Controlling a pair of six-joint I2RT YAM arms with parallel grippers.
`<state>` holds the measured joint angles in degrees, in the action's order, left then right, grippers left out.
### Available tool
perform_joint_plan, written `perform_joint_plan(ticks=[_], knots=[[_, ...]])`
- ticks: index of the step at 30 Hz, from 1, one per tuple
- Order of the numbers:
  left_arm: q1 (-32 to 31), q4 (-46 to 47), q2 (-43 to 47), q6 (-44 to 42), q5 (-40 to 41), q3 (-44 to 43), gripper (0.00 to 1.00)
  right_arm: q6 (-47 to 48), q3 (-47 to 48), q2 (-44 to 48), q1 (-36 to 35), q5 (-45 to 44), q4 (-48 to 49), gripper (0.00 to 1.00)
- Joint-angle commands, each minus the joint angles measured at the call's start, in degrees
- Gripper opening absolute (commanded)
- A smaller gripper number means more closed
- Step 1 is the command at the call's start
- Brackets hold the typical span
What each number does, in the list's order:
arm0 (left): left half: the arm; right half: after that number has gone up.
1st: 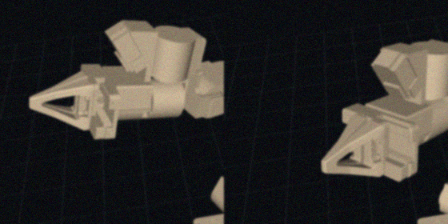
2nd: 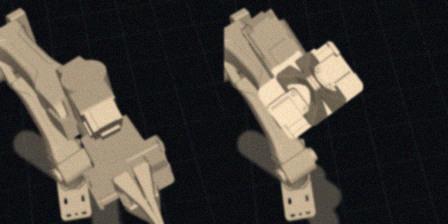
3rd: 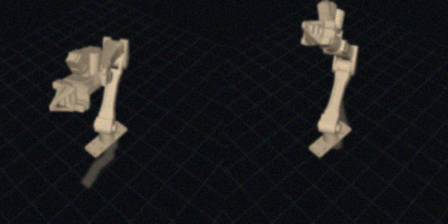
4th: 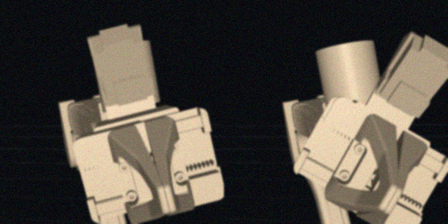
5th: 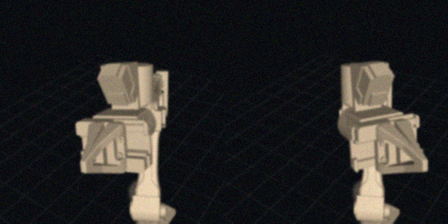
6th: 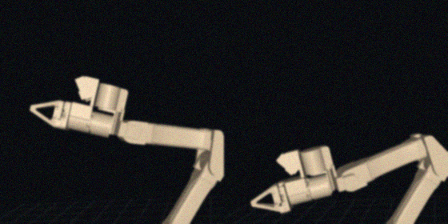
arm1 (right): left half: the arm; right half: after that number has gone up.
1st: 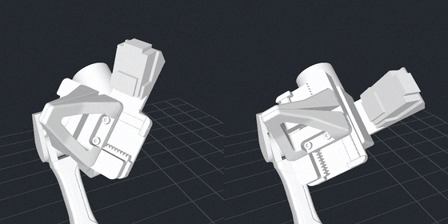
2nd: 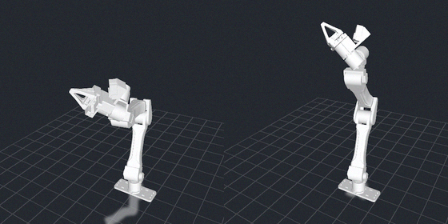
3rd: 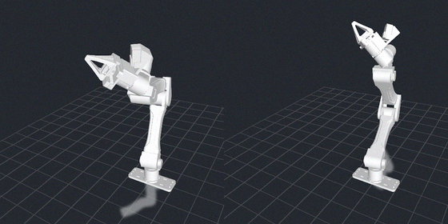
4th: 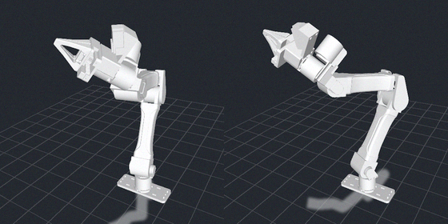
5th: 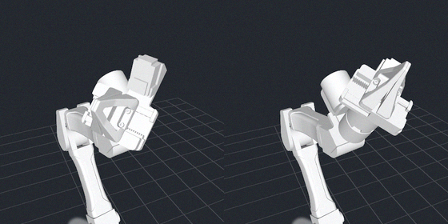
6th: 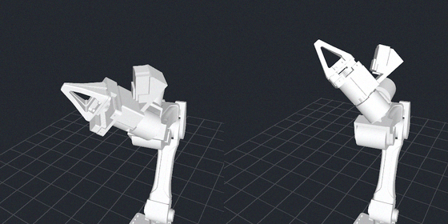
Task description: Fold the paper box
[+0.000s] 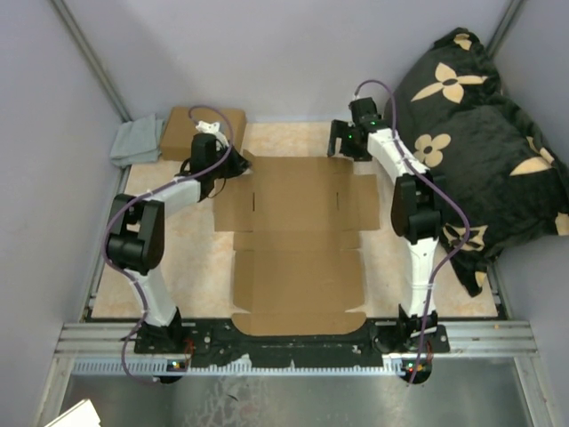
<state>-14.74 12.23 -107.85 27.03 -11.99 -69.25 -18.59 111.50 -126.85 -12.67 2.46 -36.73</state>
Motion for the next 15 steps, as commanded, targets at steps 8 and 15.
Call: perform_joint_plan(ticks=[8,15], knots=[[-0.12,13.28,5.73,0.48,-5.17,6.66,0.00,1.35,-7.53,8.89,2.13,5.58,6.70,0.90],[-0.11,13.61,6.60,0.33,-4.23,7.55,0.00,2.54,-10.91,10.58,2.29,3.79,7.20,0.94]])
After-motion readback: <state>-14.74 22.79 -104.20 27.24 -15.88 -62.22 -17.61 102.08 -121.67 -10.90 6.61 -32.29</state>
